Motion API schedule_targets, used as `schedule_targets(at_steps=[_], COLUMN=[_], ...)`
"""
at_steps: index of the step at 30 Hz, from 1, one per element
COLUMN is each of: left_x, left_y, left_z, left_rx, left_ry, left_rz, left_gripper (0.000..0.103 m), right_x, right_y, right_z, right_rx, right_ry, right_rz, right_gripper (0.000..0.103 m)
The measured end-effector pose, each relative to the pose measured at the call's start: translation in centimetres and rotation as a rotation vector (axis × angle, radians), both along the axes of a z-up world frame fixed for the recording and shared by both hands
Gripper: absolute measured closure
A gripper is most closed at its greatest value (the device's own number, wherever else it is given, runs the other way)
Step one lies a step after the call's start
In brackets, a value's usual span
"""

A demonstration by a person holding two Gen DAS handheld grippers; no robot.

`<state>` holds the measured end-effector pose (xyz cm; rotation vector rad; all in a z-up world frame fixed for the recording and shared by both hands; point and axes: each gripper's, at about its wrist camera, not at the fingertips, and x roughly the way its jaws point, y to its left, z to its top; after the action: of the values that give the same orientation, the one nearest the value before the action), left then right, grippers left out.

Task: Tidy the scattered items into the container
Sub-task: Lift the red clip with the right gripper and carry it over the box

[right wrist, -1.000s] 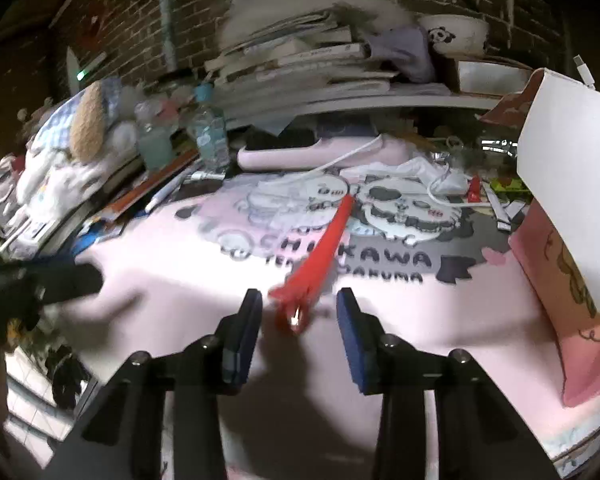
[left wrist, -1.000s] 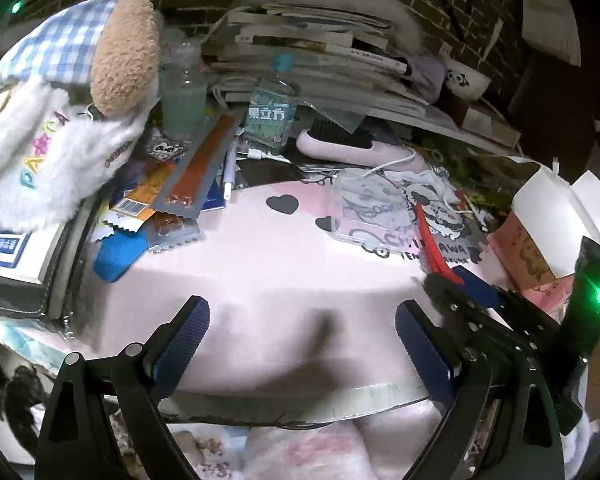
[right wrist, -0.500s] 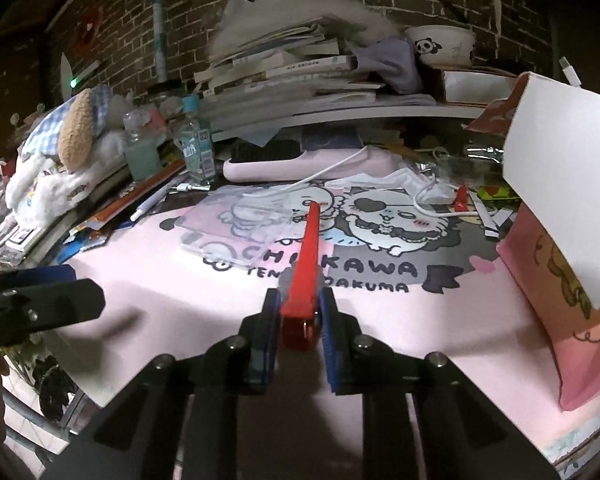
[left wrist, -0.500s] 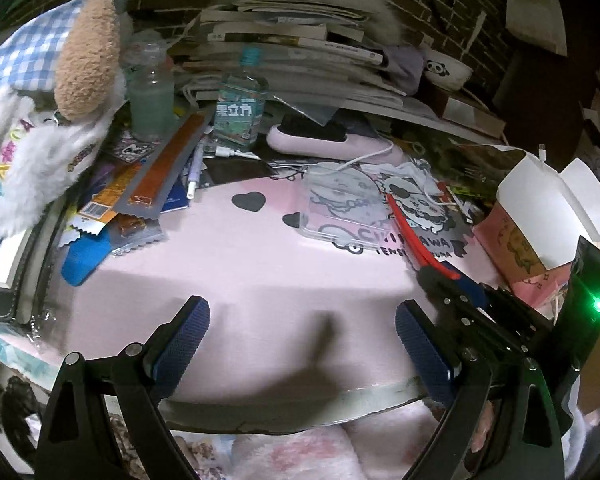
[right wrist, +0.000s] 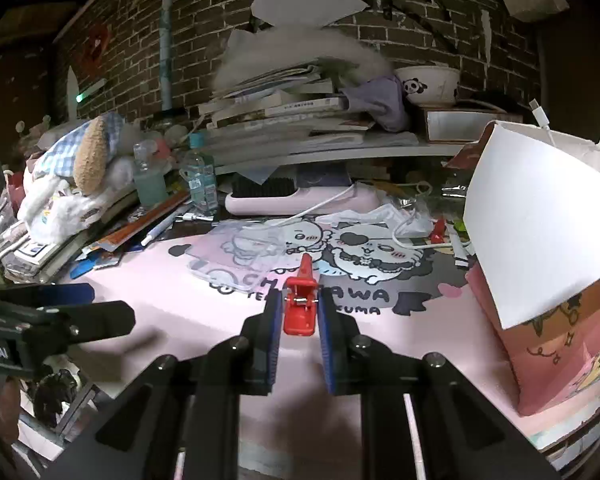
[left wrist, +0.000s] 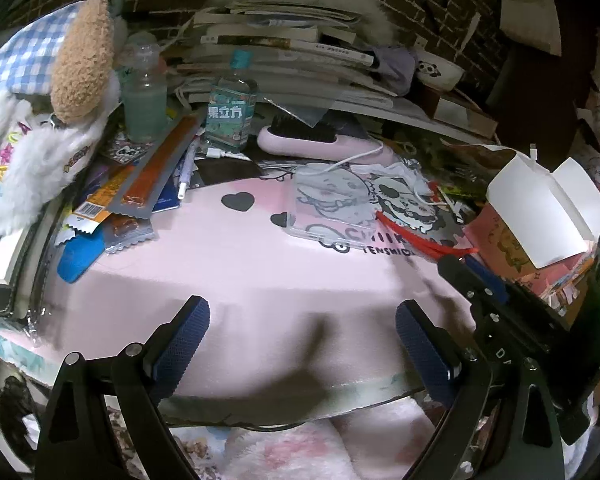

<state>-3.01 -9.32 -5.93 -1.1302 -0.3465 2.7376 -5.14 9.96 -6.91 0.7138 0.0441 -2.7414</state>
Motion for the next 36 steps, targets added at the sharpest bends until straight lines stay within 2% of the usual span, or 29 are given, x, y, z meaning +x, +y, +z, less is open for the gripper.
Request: schedule_targets(at_steps=[6,12,21,26,30,36], left_x=[0.2,0.1,-0.3,-0.4,-0.6,-0.8], left_y=[0.1,0.4,1.0,1.9,2.7,3.7], left_z=[0.1,0.1,0.3,0.9,1.2,1.4], left_rx=[0.002,0.002,0.012,0.020,0.020,0.024], left_ry=[0.004,0.000,-0.002,0.013,0.017,0.020], left_rz=[-0.001,-0.007,-0.023,-0.056,-0.077,-0.106], left_gripper=[0.010,0.010,0.010,0.010,0.010,0.010], right_x=[0.3,1.2,3.5,4.2,4.1,3.0], right_y=[0.4,1.2,1.6,3.2,6.0,11.5], right_z=[-0.8,0.2,5.4,8.7,11.6,14.7], right_rx=[-0.005,-0.022,-0.030,-0.025,0.018,0.179], right_ry=[-0.048,0.000,0.143,0.167,0.160,0.089], right_rz=[0.012,0.009,0.033,0.032,-0.004,-0.121], right_gripper=[0.088,0.088,0.088,0.088,0.088,0.088])
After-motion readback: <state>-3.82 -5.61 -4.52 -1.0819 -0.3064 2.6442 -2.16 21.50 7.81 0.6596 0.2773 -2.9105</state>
